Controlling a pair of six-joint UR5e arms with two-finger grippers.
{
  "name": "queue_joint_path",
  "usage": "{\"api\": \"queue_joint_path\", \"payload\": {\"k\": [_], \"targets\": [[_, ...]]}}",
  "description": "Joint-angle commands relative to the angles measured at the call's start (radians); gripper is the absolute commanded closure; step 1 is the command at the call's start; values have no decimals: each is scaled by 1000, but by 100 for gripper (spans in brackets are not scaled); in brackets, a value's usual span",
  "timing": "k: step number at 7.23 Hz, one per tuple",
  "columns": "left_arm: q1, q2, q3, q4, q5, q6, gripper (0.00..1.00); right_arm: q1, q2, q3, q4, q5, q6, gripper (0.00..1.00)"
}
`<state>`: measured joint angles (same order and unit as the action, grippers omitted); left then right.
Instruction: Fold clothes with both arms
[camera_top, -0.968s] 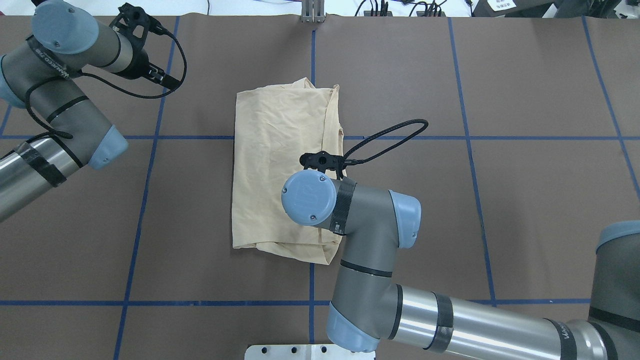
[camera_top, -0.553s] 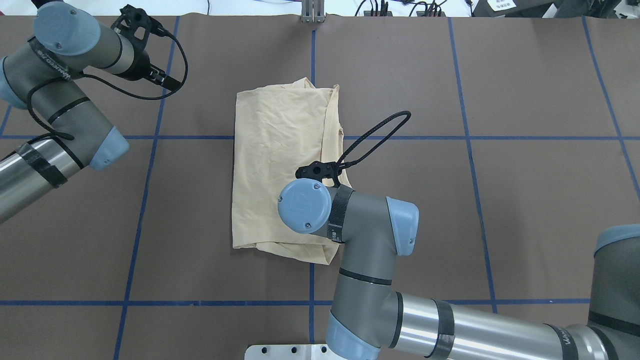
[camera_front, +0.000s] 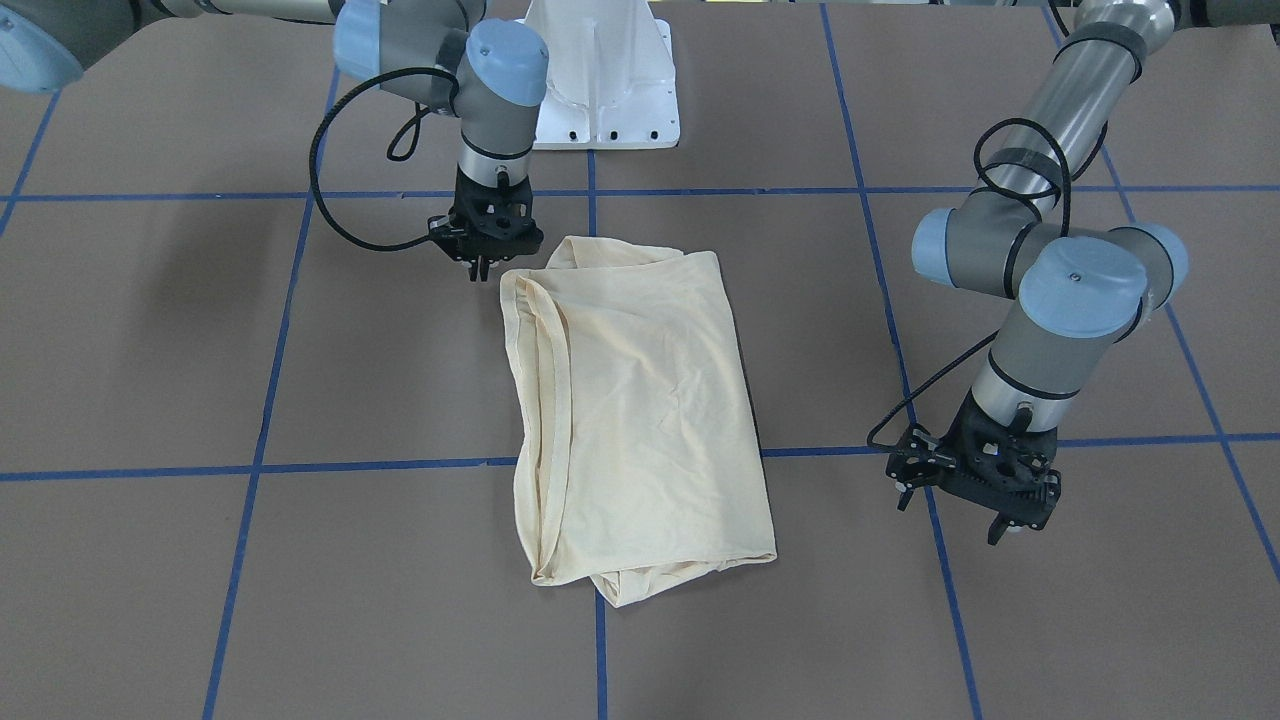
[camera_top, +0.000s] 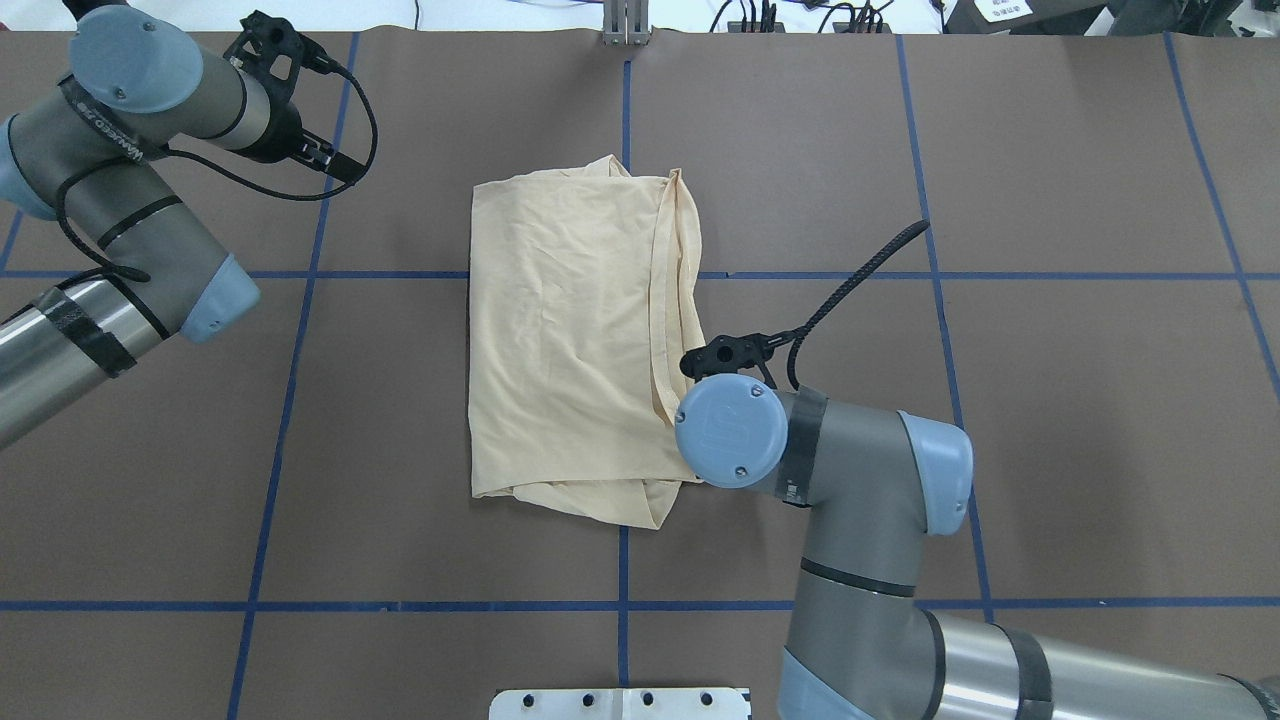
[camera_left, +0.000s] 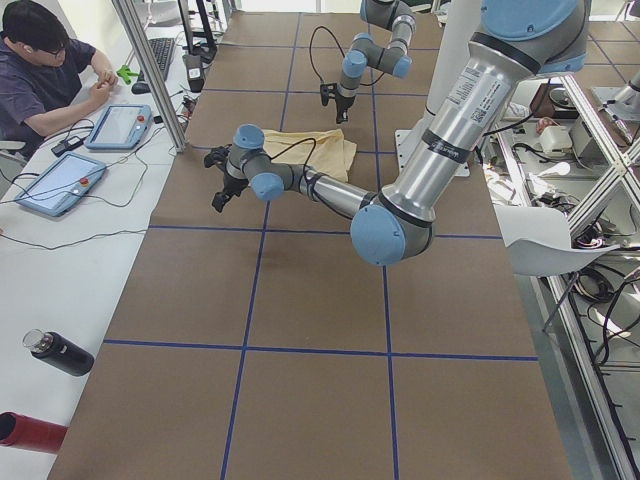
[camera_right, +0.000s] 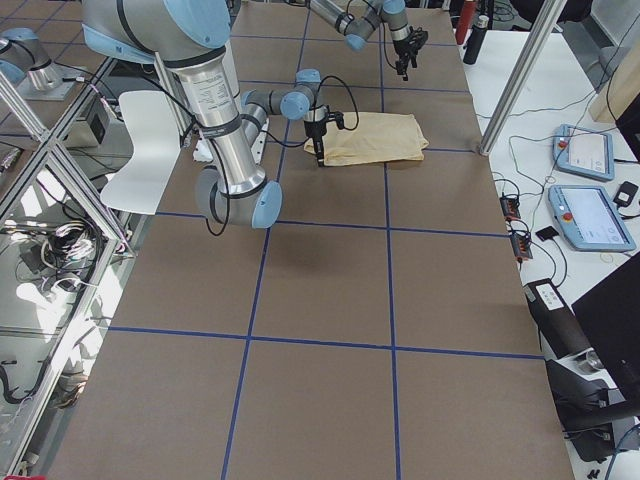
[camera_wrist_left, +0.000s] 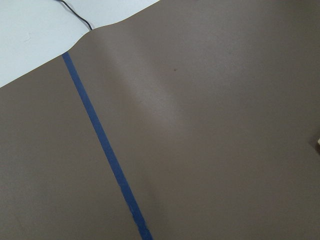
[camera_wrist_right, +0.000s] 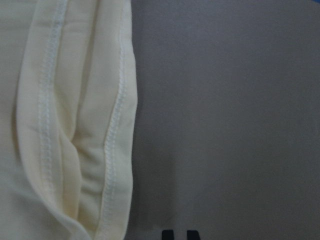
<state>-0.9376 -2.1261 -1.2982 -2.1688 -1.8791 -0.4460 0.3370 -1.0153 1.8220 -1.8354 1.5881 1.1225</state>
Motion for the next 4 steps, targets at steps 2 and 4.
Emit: {"api": "queue_joint_path", "payload": {"k": [2, 4], "targets": [[0, 0, 0, 0, 0, -2, 0, -27, -16, 39, 11, -3, 16, 1], [0, 0, -1, 0, -2, -2, 0, 16, 24, -75, 248, -5, 14, 3]]}}
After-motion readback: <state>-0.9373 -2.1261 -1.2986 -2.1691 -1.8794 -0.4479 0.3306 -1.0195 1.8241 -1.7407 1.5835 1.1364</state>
